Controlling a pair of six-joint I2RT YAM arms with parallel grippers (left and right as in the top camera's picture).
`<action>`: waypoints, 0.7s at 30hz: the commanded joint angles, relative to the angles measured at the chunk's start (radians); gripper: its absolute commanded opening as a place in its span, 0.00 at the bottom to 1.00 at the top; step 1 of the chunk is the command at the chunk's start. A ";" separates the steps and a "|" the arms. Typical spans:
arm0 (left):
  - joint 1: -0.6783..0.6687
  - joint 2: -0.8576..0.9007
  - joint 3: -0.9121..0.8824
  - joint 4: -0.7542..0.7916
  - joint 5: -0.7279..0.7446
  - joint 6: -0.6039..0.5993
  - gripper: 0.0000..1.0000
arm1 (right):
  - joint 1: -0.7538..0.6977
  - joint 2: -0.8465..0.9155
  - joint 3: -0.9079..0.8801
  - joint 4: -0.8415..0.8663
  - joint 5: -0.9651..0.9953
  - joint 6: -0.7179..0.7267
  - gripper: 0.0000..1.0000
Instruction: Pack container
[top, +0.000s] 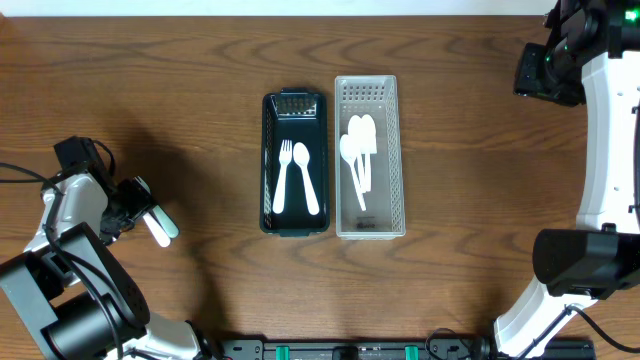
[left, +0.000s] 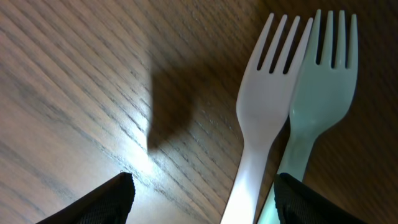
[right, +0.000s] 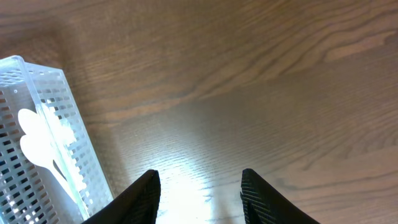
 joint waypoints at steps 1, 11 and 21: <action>0.000 0.039 -0.005 -0.001 -0.006 0.011 0.74 | -0.001 -0.001 -0.001 -0.007 -0.004 0.023 0.45; 0.000 0.097 -0.005 0.021 -0.006 0.014 0.74 | -0.001 -0.001 -0.001 -0.016 -0.007 0.034 0.45; -0.001 0.139 -0.005 0.067 -0.005 0.013 0.58 | -0.001 -0.001 -0.001 -0.017 -0.007 0.034 0.45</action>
